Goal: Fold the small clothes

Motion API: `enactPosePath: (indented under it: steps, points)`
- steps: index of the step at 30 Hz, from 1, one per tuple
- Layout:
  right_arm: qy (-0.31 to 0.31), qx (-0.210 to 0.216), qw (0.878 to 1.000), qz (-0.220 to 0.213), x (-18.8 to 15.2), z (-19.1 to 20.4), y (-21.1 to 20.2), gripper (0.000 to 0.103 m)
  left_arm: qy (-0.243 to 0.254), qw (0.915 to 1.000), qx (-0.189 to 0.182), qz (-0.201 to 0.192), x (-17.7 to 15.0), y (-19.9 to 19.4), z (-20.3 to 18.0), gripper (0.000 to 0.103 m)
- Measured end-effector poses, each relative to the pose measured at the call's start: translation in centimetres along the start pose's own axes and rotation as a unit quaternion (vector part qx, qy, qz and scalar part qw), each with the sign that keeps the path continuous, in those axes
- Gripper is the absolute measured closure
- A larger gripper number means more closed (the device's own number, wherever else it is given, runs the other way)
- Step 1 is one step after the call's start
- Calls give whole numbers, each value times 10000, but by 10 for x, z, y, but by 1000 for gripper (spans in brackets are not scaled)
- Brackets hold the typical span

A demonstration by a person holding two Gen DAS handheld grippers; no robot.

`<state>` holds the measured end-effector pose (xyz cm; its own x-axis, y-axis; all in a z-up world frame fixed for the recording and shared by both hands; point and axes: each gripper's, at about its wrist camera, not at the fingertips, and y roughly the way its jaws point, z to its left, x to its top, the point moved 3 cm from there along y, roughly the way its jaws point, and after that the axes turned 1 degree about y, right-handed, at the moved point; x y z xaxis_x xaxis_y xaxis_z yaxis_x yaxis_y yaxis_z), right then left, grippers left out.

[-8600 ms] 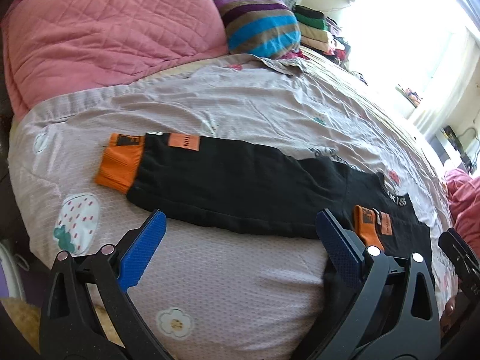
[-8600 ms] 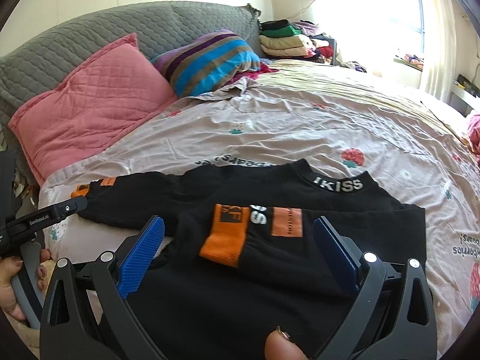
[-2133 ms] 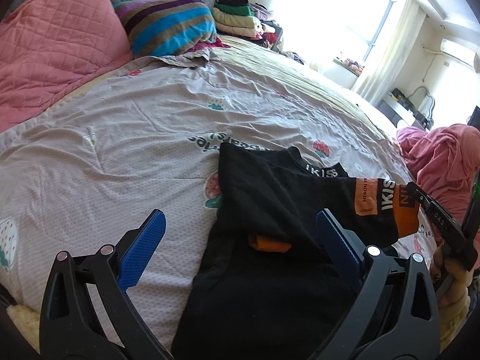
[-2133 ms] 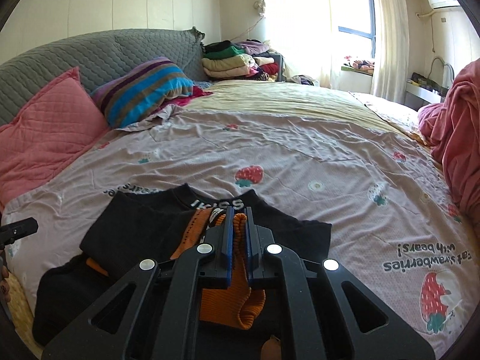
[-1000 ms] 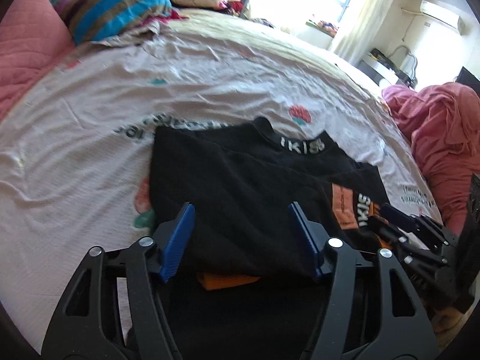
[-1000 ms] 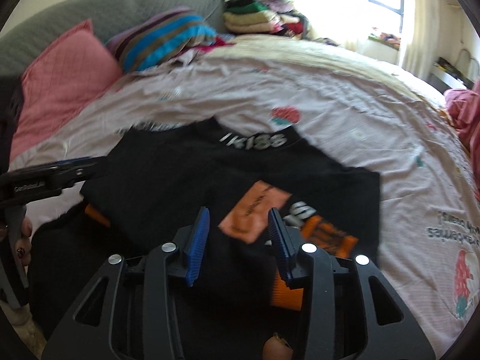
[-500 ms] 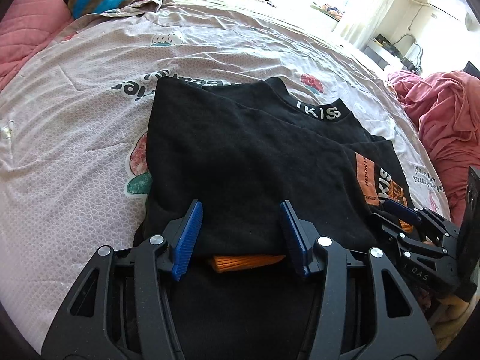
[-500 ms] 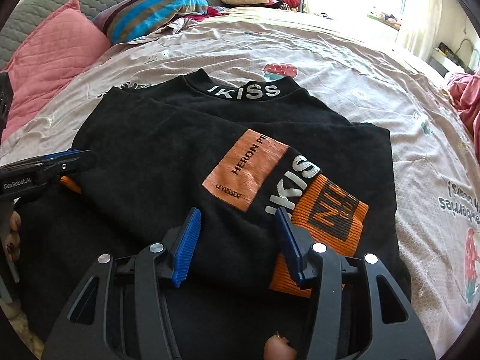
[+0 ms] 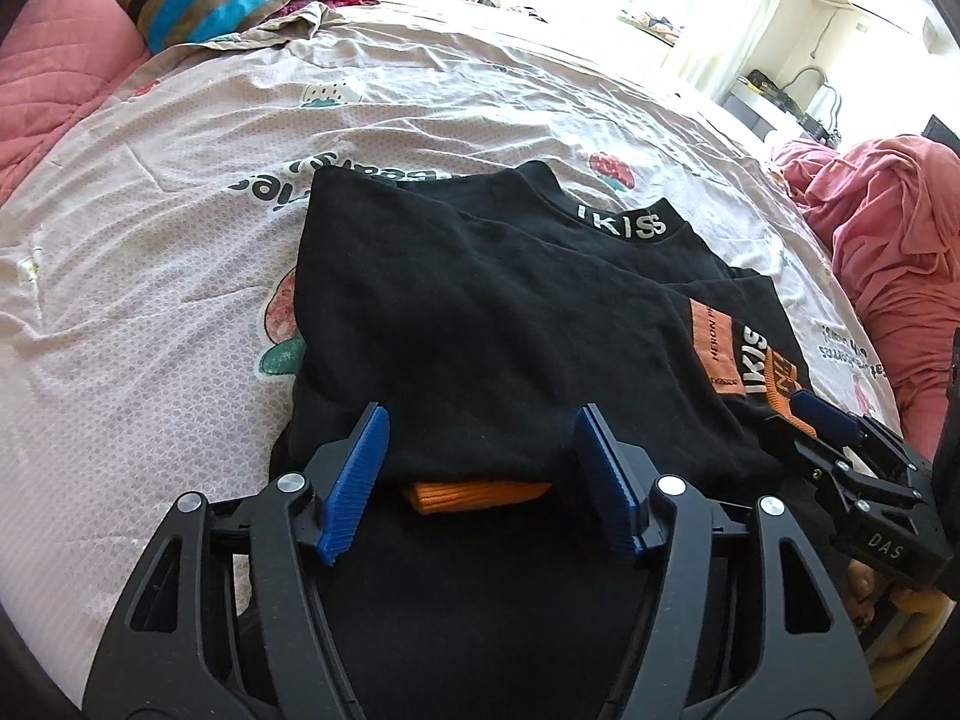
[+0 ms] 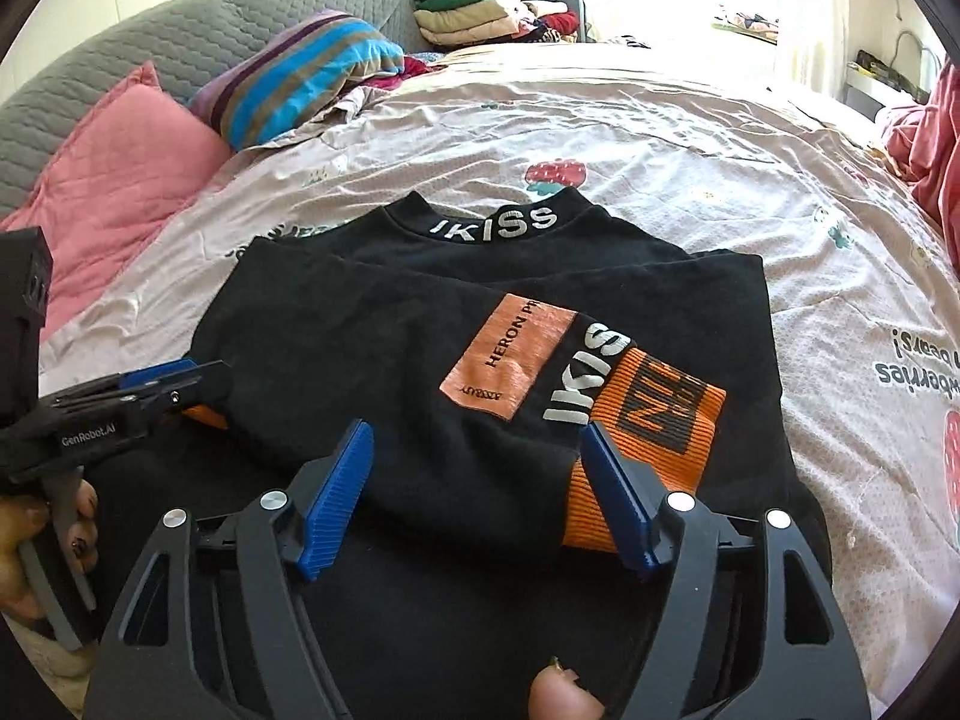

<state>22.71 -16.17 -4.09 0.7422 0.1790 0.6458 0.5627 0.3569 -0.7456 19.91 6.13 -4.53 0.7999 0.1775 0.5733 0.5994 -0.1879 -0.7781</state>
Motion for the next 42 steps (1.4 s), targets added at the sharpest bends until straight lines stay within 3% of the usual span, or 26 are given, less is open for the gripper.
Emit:
enactPosePath:
  steps: [8,13,15,30,42]
  points:
    - [23,13,9996,-297,2,4,-21,17,-159,9997,-79,-136,-1,-18,6,38]
    - [107,116,9992,-358,5,4,-30,15,-217,9995,-51,-219,-1,-27,8,31]
    - [116,114,9991,-394,6,5,-33,6,-210,9995,-27,-247,-1,-30,8,30]
    - [-29,-76,9968,-790,11,9,-56,5,-161,9984,157,-526,2,-56,6,10]
    - [-195,-179,9952,-944,10,16,-70,5,-72,9974,263,-660,0,-77,2,9]
